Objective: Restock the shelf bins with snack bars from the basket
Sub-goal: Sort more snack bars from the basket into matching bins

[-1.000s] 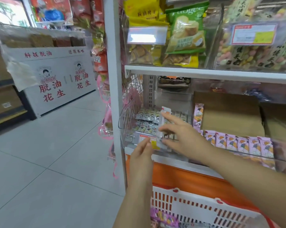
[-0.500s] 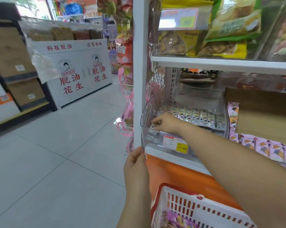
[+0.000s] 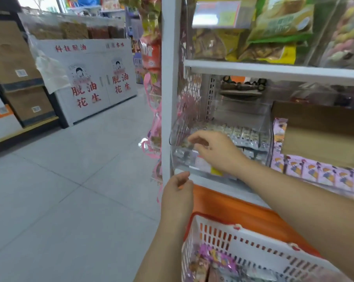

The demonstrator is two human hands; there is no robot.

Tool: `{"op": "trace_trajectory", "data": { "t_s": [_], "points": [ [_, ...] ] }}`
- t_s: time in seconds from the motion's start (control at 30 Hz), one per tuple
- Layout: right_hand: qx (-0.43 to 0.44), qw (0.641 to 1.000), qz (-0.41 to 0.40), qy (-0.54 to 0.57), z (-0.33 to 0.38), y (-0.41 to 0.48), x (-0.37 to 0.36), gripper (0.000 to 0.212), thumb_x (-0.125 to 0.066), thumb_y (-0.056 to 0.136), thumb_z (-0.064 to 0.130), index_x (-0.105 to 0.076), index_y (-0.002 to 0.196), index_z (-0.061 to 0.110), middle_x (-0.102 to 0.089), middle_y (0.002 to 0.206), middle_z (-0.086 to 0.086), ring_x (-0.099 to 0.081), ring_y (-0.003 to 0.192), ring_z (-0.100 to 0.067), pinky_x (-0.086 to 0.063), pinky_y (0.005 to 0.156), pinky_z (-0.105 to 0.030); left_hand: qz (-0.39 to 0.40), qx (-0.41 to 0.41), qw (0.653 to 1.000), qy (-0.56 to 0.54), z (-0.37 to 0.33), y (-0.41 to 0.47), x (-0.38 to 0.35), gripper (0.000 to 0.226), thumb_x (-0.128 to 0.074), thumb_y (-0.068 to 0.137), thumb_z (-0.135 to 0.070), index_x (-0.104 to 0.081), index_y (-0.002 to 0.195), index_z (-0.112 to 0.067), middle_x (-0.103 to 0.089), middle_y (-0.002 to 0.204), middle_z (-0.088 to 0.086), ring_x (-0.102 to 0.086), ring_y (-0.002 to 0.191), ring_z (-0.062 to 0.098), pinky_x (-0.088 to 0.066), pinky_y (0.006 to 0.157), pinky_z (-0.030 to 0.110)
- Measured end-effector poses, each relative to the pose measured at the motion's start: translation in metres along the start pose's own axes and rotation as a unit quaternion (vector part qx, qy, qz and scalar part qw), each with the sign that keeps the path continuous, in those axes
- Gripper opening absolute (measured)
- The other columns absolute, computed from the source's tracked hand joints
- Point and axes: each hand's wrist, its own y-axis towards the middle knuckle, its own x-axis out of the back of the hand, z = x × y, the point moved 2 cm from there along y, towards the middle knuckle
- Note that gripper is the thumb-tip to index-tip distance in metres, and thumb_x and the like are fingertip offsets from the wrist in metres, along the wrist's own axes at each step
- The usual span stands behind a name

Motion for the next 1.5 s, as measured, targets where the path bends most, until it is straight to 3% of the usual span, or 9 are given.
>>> {"op": "trace_trajectory", "data": {
  "t_s": [0.13,0.33,0.57,0.73,0.9,1.07,1.17,1.3,1.5],
  "points": [
    [0.089,0.996,-0.029,-0.002,0.0,-0.086,0.002,0.019,-0.055,0.088,0.01,-0.07,0.099,0.011,-0.07,0.094,0.0,-0.062,0.085,-0.011,-0.048,0.076,-0.022,0.077,-0.048,0.975,0.204,0.015,-0.008,-0.009,0.031,-0.053,0.092,-0.012,-0.06,0.122,-0.011,-0.062,0.123,0.005,-0.057,0.112,0.016,-0.04,0.092,0.021],
    [-0.117,0.984,0.132,-0.006,-0.082,-0.199,-0.044,0.017,-0.056,0.093,0.012,-0.068,0.105,0.011,-0.068,0.1,0.0,-0.059,0.085,-0.009,-0.038,0.076,-0.013,0.177,-0.063,0.901,0.39,0.035,-0.023,-0.025,0.031,-0.053,0.095,-0.022,-0.057,0.125,-0.017,-0.062,0.121,0.004,-0.057,0.11,0.022,-0.043,0.091,0.028],
    [-0.265,0.903,0.302,-0.154,-0.202,-0.286,-0.098,0.041,-0.05,0.096,0.019,-0.048,0.136,0.012,-0.054,0.134,-0.007,-0.055,0.116,-0.02,-0.042,0.098,-0.029,0.208,-0.07,0.874,0.433,0.033,-0.03,-0.044,0.034,-0.051,0.097,-0.027,-0.051,0.131,-0.023,-0.057,0.129,-0.002,-0.054,0.113,0.017,-0.044,0.099,0.035],
    [-0.258,0.878,0.301,-0.266,-0.23,-0.305,-0.12,0.056,-0.047,0.089,-0.001,-0.038,0.14,0.017,-0.039,0.14,-0.003,-0.033,0.132,-0.021,-0.037,0.105,-0.029,0.222,-0.073,0.86,0.454,0.035,-0.031,-0.051,0.036,-0.051,0.096,-0.031,-0.05,0.132,-0.027,-0.056,0.13,-0.007,-0.054,0.113,0.014,-0.044,0.099,0.034],
    [-0.28,0.866,0.28,-0.306,-0.23,-0.304,-0.128,0.054,-0.048,0.086,-0.002,-0.043,0.136,0.018,-0.052,0.132,-0.001,-0.047,0.121,-0.02,-0.048,0.093,-0.032,0.228,-0.069,0.855,0.461,0.037,-0.033,-0.054,0.036,-0.051,0.096,-0.032,-0.049,0.132,-0.028,-0.056,0.128,-0.009,-0.053,0.111,0.011,-0.042,0.094,0.028],
    [-0.375,0.892,0.237,-0.084,-0.211,-0.291,-0.112,0.036,-0.057,0.092,0.03,-0.055,0.125,0.018,-0.065,0.114,-0.001,-0.062,0.097,-0.017,-0.051,0.081,-0.028,0.234,-0.069,0.85,0.466,0.037,-0.031,-0.057,0.036,-0.051,0.096,-0.034,-0.049,0.131,-0.029,-0.055,0.129,-0.01,-0.052,0.109,0.01,-0.041,0.093,0.026],
    [-0.394,0.892,0.183,0.125,-0.182,-0.271,-0.084,0.025,-0.062,0.09,0.03,-0.062,0.112,0.019,-0.063,0.115,0.004,-0.06,0.105,-0.012,-0.045,0.082,-0.022,0.254,-0.067,0.843,0.47,0.035,-0.033,-0.058,0.038,-0.05,0.096,-0.035,-0.048,0.133,-0.027,-0.054,0.131,-0.009,-0.052,0.114,0.011,-0.04,0.095,0.026],
    [-0.376,0.874,0.098,0.293,-0.123,-0.242,-0.03,0.013,-0.066,0.087,0.032,-0.06,0.093,0.022,-0.066,0.097,0.013,-0.06,0.085,0.003,-0.04,0.068,-0.018,0.314,-0.032,0.821,0.476,0.03,-0.04,-0.055,0.035,-0.046,0.097,-0.041,-0.056,0.125,-0.022,-0.061,0.122,-0.001,-0.057,0.098,0.012,-0.045,0.082,0.025],
    [-0.312,0.855,0.008,0.414,-0.048,-0.204,0.012,0.019,-0.067,0.086,0.019,-0.051,0.079,0.012,-0.065,0.079,-0.008,-0.061,0.074,-0.019,-0.049,0.074,-0.038,0.305,0.016,0.928,0.215,0.007,-0.058,-0.052,0.034,-0.05,0.095,-0.043,-0.048,0.126,-0.028,-0.062,0.12,-0.003,-0.063,0.098,0.01,-0.044,0.072,0.017]
  ]
}}
